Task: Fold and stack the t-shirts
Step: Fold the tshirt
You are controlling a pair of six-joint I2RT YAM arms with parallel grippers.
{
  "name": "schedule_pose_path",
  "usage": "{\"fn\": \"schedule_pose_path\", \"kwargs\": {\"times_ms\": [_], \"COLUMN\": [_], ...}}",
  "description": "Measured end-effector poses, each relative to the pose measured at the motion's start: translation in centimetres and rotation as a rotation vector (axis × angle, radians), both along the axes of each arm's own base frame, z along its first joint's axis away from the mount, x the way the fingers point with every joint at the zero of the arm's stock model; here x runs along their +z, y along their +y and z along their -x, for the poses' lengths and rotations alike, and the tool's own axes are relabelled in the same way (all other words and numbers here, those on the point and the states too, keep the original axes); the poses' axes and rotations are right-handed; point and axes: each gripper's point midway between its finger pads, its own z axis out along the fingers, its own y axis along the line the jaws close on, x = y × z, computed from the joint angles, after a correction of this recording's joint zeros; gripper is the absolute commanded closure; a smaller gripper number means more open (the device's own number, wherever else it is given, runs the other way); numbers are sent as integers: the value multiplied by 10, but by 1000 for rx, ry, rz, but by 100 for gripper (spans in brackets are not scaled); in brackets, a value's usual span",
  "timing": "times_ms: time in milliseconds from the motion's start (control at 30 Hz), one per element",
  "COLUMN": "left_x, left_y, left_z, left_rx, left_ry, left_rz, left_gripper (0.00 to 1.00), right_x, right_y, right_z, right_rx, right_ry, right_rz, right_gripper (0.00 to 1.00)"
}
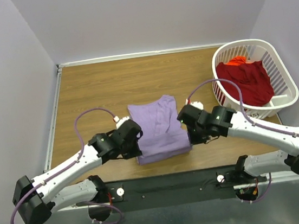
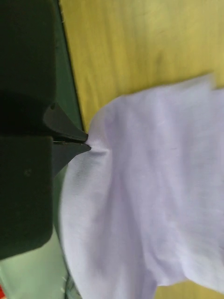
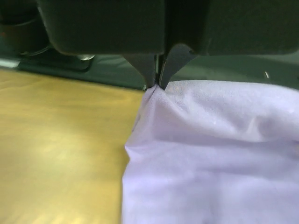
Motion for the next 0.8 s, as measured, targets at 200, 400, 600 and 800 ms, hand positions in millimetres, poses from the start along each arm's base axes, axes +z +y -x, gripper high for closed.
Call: {"fn": "schedule_pose_path", "kwargs": {"times_ms": [200, 400, 600, 800], "left_x": [51, 66, 68, 66], "left_y": [-1, 8, 16, 26], "left_z": [-69, -106, -127, -155], "left_rx": [38, 51, 57, 75], "left_ry": [-182, -273, -317, -339], "left_rz": [31, 13, 5, 0], "left_gripper": [100, 100, 100, 100], "right_x": [46, 64, 80, 70], "right_y": [-12, -8, -6, -5], "right_z": [-61, -95, -132, -170], "right_rx": [-35, 15, 27, 37], "right_ry": [-142, -204, -259, -249], "right_rz": [59, 137, 178, 244], "right_gripper": [99, 100, 100, 100]}}
